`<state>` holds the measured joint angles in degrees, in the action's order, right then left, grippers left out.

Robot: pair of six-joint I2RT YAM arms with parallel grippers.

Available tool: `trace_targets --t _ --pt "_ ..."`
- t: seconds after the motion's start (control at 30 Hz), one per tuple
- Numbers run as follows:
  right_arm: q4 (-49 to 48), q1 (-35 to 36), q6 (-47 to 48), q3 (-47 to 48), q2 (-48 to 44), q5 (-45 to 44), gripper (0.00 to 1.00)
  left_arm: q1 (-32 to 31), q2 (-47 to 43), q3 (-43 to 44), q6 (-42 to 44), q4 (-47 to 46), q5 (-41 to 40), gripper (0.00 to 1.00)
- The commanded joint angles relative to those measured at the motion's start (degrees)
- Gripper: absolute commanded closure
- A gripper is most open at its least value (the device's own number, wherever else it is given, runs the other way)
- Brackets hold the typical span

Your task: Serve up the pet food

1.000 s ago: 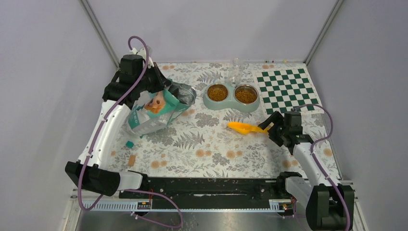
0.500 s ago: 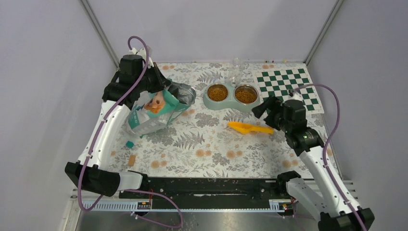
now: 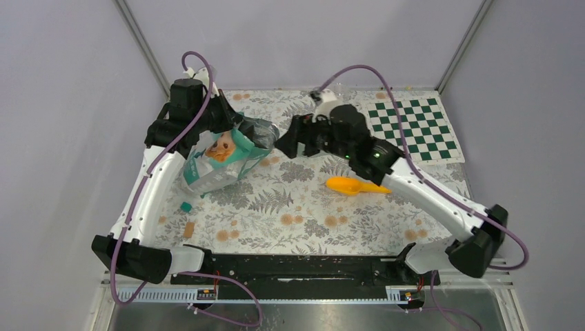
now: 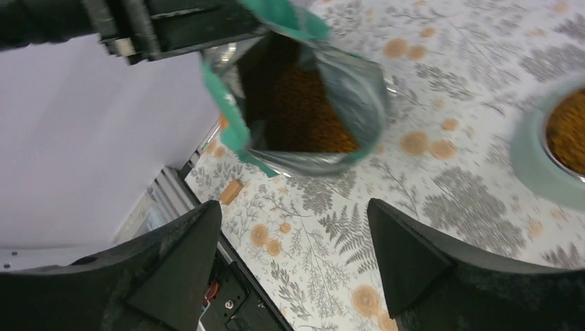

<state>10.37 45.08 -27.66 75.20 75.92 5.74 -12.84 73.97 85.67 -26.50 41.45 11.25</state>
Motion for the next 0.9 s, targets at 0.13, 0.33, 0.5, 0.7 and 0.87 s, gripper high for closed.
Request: trace_targets --t 0.13,0.33,0.5,0.7,0.87 --pt "-2.91 6.69 10.48 15.57 14.77 5.41 0.22 0.18 -2.9 0.87 0.89 -3.75 -1.5 1.0" --pt "-1.58 7.21 11.47 19.33 21.16 7.41 0.26 0.23 -2.87 1.3 0.88 -3.64 -1.48 1.0" --pt "-0.77 7.29 13.29 21.58 25.61 13.84 0.3 0.18 -2.68 1.69 0.79 -3.62 -1.31 1.0" --pt "3.15 7.65 14.13 25.34 27.63 17.88 0.79 0.23 -2.82 2.46 0.96 -3.06 -1.66 1.0" --pt "9.05 7.62 15.47 30.2 23.27 17.2 1.0 0.36 -3.58 4.02 1.19 -1.91 -1.31 1.0"
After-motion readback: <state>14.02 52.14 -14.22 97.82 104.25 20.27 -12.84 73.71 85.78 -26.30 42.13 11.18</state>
